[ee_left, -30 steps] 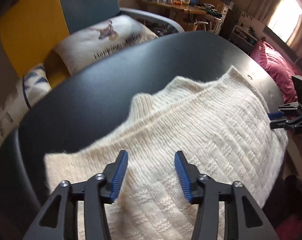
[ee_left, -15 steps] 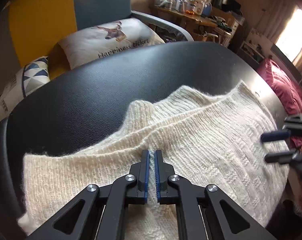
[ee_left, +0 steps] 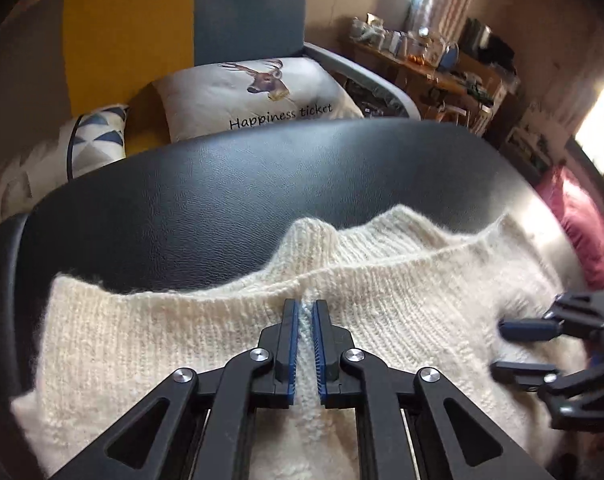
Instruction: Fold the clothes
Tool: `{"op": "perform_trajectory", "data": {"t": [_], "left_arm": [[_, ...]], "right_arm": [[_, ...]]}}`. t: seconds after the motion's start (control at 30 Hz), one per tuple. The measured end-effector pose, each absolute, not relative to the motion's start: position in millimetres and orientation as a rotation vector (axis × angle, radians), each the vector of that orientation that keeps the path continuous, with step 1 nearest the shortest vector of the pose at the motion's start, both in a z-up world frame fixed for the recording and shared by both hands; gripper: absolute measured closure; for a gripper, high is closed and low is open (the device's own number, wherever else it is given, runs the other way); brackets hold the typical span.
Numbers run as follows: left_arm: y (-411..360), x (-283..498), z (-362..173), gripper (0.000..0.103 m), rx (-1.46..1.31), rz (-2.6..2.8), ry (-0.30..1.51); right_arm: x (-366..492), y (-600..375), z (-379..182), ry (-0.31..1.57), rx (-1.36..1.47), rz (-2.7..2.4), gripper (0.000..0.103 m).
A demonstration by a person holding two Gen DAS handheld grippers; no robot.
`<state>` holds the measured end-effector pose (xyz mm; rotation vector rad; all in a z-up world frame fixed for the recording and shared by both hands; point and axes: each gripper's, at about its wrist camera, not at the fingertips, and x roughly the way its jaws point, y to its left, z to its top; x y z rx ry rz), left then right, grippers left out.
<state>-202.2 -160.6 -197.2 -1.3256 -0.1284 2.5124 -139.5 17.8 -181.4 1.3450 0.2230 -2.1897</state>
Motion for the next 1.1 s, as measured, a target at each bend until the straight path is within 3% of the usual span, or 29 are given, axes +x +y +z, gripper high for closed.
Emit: {"op": "perform_trajectory", "data": {"t": [0.23,0.4,0.57,0.8,1.1], "left_arm": [[-269,-159,-158,0.079,-1.272,2.720,-0.308],[-334,-104,-170,0.078,-1.344,2.648,-0.467],[-340,-57,-186,0.078,-1.307,2.443,-0.618],[-327,-23,-205,0.078,-1.290,2.294,-0.670],[-333,-9,-221,0.076,-1.244,2.196,-0.742]], "right_arm": [[-136,18,-181,0.231,1.309,-2.215,0.069],[-134,15,-181,0.256,1.310,-2.237,0.068],[-135,11,-181,0.279,1.322,-2.254,0.068],[-142,3,-168,0.318,1.381,-2.234,0.068],[-136,-66,-141,0.374,1.261,-2.101,0.068]]}}
